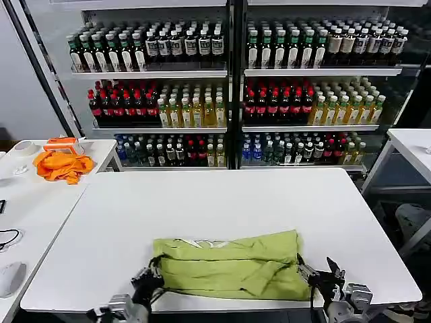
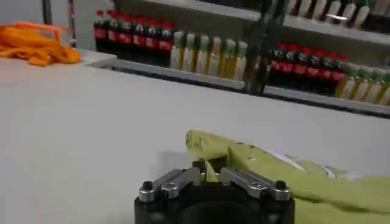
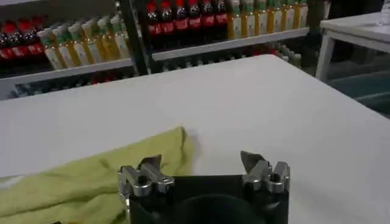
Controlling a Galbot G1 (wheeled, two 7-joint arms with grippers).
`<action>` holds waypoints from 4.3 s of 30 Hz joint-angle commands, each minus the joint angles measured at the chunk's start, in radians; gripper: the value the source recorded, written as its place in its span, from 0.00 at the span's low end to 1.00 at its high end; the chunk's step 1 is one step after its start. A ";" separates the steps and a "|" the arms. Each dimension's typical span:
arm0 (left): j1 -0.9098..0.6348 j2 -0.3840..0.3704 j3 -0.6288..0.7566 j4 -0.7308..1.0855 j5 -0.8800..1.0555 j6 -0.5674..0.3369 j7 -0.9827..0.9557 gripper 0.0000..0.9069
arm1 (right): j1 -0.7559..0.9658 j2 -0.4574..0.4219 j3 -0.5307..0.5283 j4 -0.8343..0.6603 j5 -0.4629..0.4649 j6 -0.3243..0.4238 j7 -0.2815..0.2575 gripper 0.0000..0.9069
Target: Fold and organize the clothes.
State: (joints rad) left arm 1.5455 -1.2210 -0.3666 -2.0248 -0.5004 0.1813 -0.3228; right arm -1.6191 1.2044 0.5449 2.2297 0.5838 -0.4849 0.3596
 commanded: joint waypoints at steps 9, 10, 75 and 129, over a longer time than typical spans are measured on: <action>-0.017 0.188 -0.458 -0.027 -0.270 0.041 0.008 0.02 | 0.024 -0.009 -0.010 -0.015 0.008 0.000 0.002 1.00; -0.024 0.201 -0.475 -0.032 -0.291 0.050 0.008 0.02 | 0.025 -0.009 -0.011 -0.017 0.008 0.000 0.002 1.00; -0.062 0.008 -0.017 -0.139 -0.027 0.048 0.043 1.00 | 0.035 -0.009 0.013 -0.078 0.008 0.007 -0.002 1.00; -0.115 -0.087 -0.076 0.090 -0.667 0.163 0.122 0.02 | -0.049 0.030 0.037 0.010 -0.024 0.008 -0.002 1.00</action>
State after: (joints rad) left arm 1.4352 -1.3048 -0.4141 -1.9379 -1.0390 0.3464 -0.2147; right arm -1.6640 1.2343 0.5808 2.2352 0.5602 -0.4770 0.3580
